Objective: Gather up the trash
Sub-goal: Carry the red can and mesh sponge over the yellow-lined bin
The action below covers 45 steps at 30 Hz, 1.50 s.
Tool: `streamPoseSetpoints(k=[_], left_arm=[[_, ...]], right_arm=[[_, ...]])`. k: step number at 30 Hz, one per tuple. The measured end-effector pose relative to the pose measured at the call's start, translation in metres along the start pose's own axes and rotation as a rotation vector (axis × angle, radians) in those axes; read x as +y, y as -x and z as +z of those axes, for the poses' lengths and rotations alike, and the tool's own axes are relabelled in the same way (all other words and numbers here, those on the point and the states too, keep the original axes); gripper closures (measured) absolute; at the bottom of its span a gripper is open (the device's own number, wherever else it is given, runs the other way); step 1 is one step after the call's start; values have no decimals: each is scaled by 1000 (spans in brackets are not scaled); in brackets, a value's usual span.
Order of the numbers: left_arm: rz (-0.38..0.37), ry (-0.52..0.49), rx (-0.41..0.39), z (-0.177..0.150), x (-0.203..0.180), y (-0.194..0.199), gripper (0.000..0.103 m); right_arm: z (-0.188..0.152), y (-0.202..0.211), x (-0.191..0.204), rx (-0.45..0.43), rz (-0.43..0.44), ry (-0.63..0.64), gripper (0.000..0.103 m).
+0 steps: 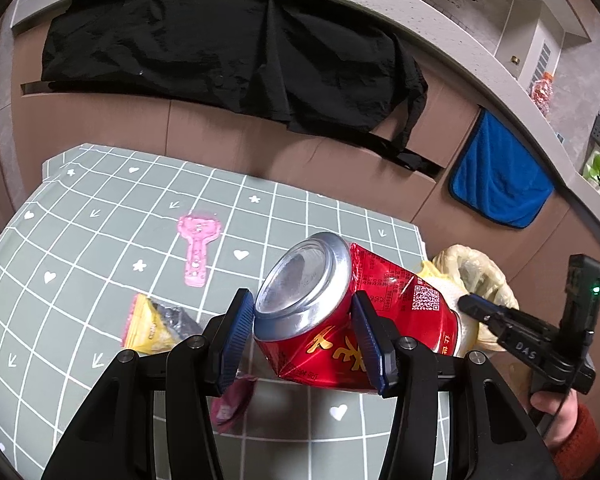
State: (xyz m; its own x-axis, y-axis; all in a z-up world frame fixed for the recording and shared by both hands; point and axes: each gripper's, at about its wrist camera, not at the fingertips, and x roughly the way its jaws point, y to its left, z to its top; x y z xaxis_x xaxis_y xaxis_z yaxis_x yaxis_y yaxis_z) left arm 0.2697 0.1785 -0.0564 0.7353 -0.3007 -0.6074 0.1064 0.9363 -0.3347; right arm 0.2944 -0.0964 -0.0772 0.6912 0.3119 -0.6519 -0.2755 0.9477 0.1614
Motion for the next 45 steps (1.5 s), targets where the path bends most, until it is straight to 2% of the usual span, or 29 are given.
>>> streamPoseSetpoints(k=[6, 13, 17, 23, 27, 32, 35, 40, 45], left_arm=[[-10, -38, -33, 12, -21, 3, 52], [-26, -103, -127, 52, -62, 11, 52], [-49, -172, -205, 79, -107, 16, 52], [-108, -245, -258, 95, -182, 3, 52], [-145, -280, -248, 93, -228, -15, 52], [-189, -314, -187, 76, -274, -49, 52], [-198, -327, -145, 63, -290, -67, 52], [-196, -345, -89, 46, -309, -95, 52], [-181, -347, -53, 35, -309, -113, 52]], right_arm=[[12, 22, -1, -59, -9, 29, 93], [49, 57, -14, -173, -59, 81, 93], [76, 96, -33, -276, -108, 96, 93], [103, 158, -78, -404, -194, 99, 93], [104, 182, -111, -435, -249, 108, 93], [89, 193, -155, -424, -290, 64, 93], [76, 194, -183, -407, -302, 14, 93], [59, 187, -208, -374, -311, -24, 93], [48, 170, -225, -334, -296, -54, 93]])
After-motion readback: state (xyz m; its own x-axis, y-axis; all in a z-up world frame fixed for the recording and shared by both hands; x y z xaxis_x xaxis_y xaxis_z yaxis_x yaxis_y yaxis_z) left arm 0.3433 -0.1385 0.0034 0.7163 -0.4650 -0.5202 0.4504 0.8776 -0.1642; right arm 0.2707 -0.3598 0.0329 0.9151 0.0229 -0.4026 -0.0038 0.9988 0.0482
